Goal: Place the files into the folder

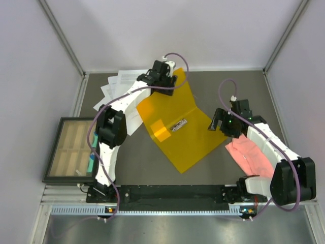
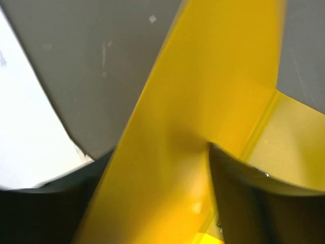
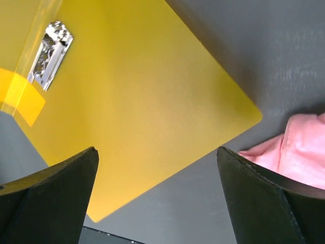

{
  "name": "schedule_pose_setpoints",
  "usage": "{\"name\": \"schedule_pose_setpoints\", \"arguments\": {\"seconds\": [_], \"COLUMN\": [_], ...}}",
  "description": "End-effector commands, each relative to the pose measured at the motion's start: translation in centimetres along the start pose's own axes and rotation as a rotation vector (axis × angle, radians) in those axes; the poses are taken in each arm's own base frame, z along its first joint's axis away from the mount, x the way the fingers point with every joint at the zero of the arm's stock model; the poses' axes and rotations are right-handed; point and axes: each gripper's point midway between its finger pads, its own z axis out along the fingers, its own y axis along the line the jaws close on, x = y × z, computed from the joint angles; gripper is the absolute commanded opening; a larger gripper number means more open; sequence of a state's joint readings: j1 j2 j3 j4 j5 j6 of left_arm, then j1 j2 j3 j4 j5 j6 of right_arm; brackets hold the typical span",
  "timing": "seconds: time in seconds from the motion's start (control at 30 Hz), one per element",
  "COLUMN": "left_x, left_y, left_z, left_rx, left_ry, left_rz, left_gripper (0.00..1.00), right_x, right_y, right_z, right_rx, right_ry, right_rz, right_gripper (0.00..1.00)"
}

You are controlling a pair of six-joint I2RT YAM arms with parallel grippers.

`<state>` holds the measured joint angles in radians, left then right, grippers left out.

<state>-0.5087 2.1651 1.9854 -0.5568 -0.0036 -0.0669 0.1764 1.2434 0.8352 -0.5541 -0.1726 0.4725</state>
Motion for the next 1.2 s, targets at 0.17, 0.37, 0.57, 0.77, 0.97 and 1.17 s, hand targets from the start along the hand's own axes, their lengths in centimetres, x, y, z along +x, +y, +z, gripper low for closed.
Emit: {"name": "schedule_pose_setpoints", "arguments": {"seconds": [0.17, 0.37, 0.57, 0.77, 0.97, 1.17], "left_x": [4.3, 7.8, 9.5, 12.4, 15.5, 18.7], "left_y": [3.6, 2.8, 1.1, -0.1, -1.7, -1.5], "left_z": [-4.2, -6.8, -9.1, -10.8, -12.9, -14.9], "left_rx": [0.059, 0.083, 0.171, 0.22, 0.312, 0.246], "left_ry": [0.05, 0.015, -0.079, -0.071, -0.124, -0.146], "left_rz": [-0.433, -0.602, -0.72, -0.824, -0.982, -0.967], "left_gripper": [0.47, 0.4, 0.13, 0.0, 0.0, 0.02], "right_x": [2.9, 1.9, 1.2, -0.9, -3.5, -5.4], "right_y": [0.0, -1.1, 1.4, 0.1, -0.2, -0.9], "right_z": [2.3, 2.6, 2.8, 2.8, 4.4, 6.5], "right_rx": [-0.054, 0.01, -0.117, -0.007, 0.05, 0.118], "right_ry": [0.067, 0.052, 0.071, 0.015, 0.003, 0.015], "right_rz": [0.103, 0.036, -0.006, -0.038, -0.061, -0.096], "right_gripper": [0.99, 0.99, 0.73, 0.28, 0.15, 0.15]}}
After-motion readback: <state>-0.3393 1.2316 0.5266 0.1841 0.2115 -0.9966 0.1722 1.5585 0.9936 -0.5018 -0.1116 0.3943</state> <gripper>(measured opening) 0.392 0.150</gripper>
